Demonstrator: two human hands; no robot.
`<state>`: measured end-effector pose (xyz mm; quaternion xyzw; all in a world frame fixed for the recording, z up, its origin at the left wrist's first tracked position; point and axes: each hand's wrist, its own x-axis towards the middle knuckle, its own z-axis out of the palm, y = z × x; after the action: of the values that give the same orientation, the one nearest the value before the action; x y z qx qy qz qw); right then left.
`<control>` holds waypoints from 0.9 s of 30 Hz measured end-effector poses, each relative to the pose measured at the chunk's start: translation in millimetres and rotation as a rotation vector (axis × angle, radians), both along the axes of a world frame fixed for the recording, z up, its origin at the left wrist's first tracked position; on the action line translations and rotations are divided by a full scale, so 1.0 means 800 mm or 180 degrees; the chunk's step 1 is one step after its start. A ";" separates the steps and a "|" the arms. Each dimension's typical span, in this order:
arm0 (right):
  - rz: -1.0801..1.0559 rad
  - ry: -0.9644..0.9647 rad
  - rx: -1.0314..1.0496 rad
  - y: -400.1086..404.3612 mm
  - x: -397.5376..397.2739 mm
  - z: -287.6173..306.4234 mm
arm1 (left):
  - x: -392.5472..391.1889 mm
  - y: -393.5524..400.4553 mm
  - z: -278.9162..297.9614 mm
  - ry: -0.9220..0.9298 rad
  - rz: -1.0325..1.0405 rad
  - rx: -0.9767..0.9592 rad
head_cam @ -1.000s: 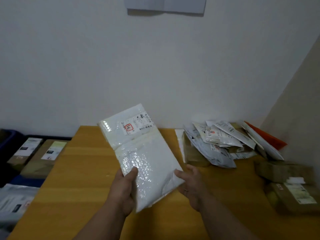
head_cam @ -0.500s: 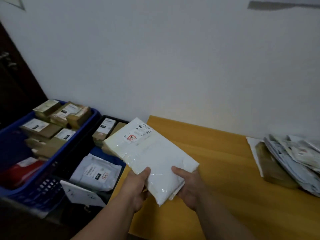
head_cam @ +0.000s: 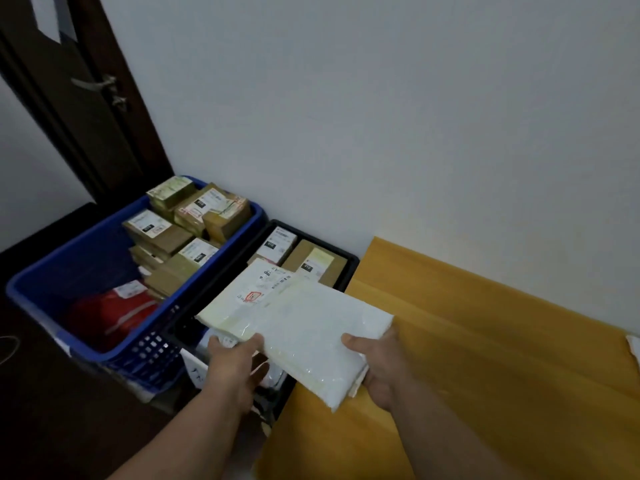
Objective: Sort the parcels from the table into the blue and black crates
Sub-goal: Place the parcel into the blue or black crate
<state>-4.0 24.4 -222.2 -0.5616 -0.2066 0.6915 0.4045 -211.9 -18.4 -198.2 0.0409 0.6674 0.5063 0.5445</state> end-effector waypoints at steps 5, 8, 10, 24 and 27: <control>0.0410 -0.0298 -0.0231 0.048 -0.035 -0.021 | -0.022 0.026 -0.027 0.0040 0.0192 -0.0333; 0.0570 -0.0516 -0.0503 0.064 -0.058 -0.035 | -0.040 0.039 -0.046 -0.0035 0.0201 -0.0469; 0.0615 -0.0692 -0.0628 0.071 -0.077 -0.044 | -0.054 0.045 -0.062 -0.0100 0.0187 -0.0577; 0.1323 -0.2326 -0.0896 0.122 -0.214 -0.129 | -0.171 0.152 -0.187 0.0357 -0.0805 -0.1173; 0.1564 -0.2529 -0.0936 0.118 -0.231 -0.160 | -0.185 0.157 -0.212 0.0420 -0.1104 -0.1350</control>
<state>-189.0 118.8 -350.3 -0.7678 -0.3716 0.5206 0.0357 -360.2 107.2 -367.6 0.0726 0.7755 0.2508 0.5748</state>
